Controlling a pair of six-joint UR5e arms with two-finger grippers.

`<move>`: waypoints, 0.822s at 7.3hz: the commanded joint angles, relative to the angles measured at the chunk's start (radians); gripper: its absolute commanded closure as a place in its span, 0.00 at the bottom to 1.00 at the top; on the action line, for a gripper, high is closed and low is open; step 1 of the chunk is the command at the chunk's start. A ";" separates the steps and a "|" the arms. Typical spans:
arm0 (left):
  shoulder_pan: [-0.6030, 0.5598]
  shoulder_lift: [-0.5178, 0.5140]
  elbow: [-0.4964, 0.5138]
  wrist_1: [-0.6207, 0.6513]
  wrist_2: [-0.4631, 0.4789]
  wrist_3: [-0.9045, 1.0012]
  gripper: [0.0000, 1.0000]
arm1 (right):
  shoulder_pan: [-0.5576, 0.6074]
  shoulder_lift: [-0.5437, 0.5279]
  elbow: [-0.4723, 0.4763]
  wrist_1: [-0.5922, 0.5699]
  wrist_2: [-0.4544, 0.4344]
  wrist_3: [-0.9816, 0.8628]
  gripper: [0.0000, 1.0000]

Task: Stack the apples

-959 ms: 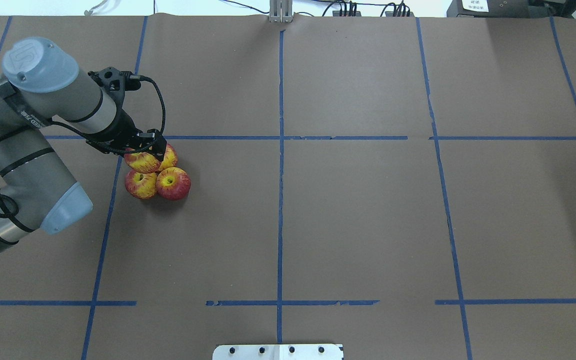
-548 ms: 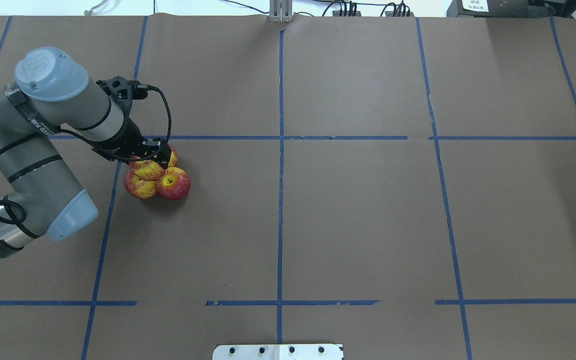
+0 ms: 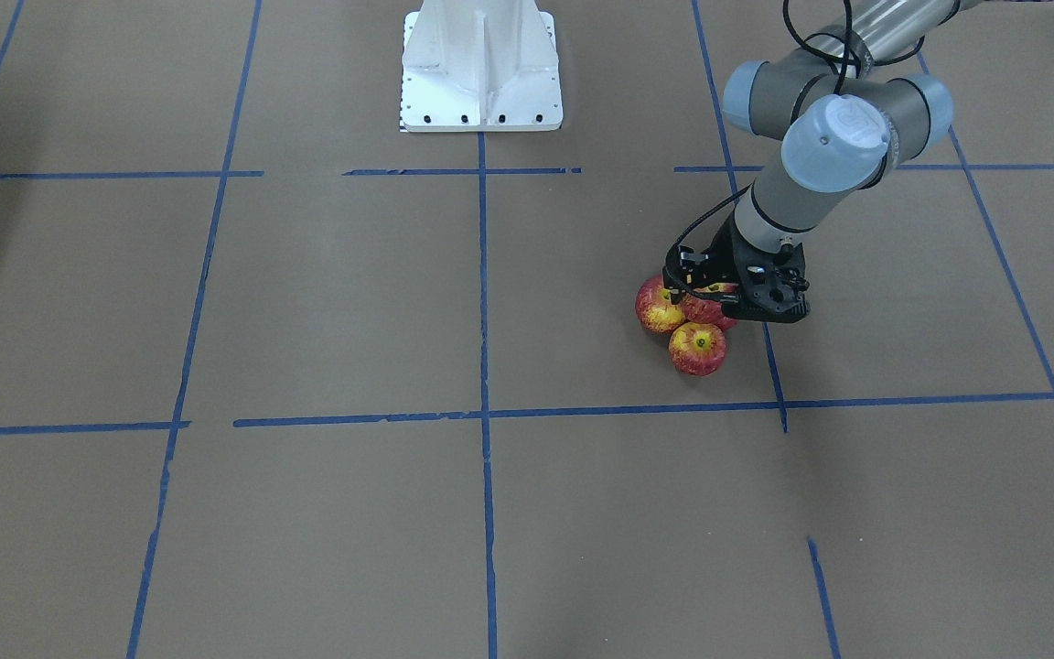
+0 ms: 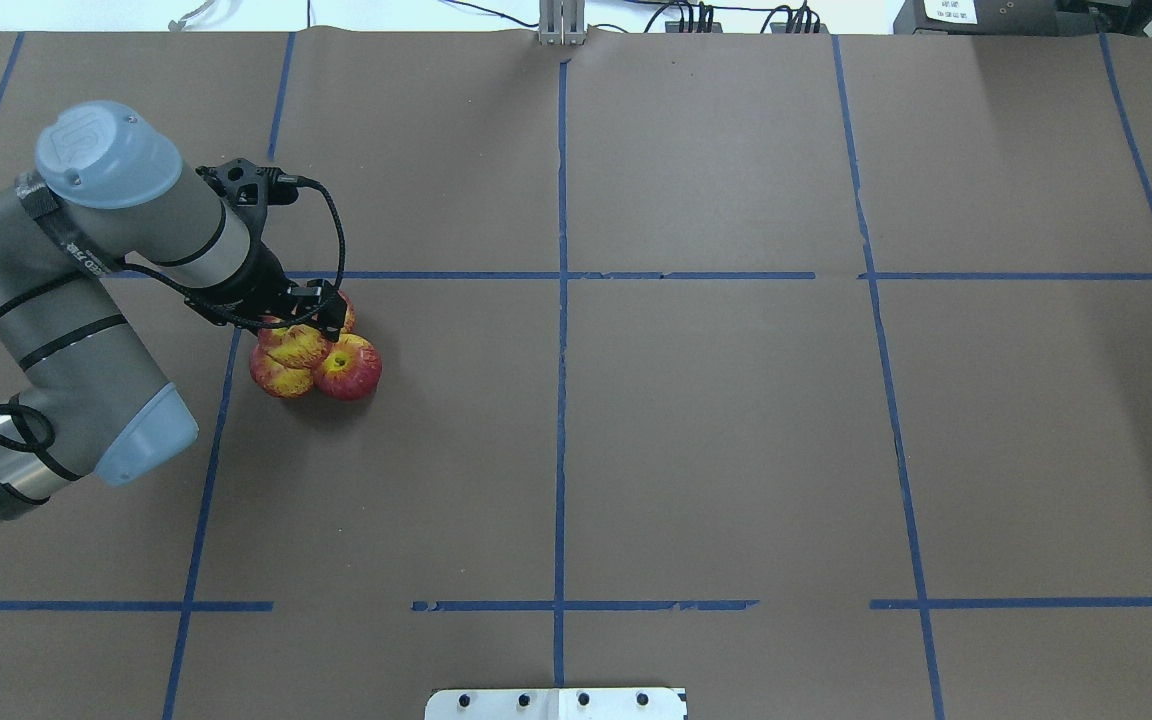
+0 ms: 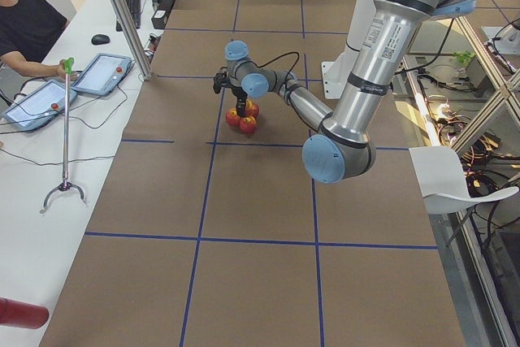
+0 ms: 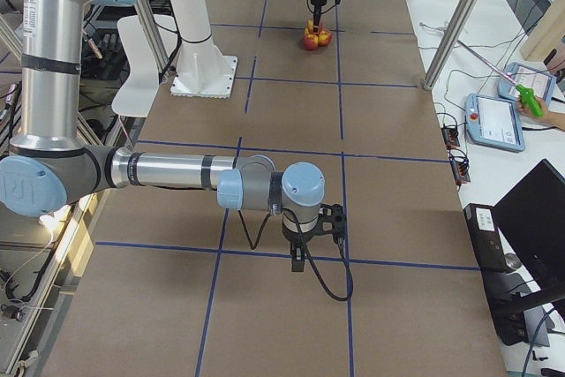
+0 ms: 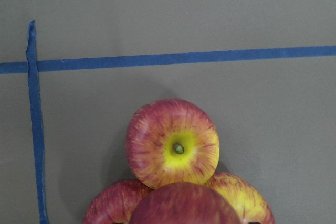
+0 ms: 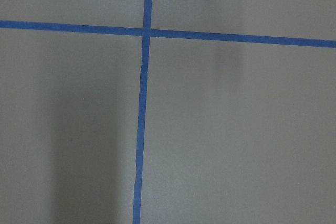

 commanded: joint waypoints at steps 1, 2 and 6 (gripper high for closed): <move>0.000 0.000 -0.004 0.000 0.000 0.001 0.00 | 0.000 0.000 0.000 0.000 -0.001 0.000 0.00; -0.009 0.001 -0.021 0.002 0.002 -0.001 0.00 | 0.000 0.000 0.000 0.000 0.001 0.000 0.00; -0.360 0.123 -0.160 0.222 -0.010 0.430 0.00 | 0.000 0.000 0.000 0.000 0.001 0.000 0.00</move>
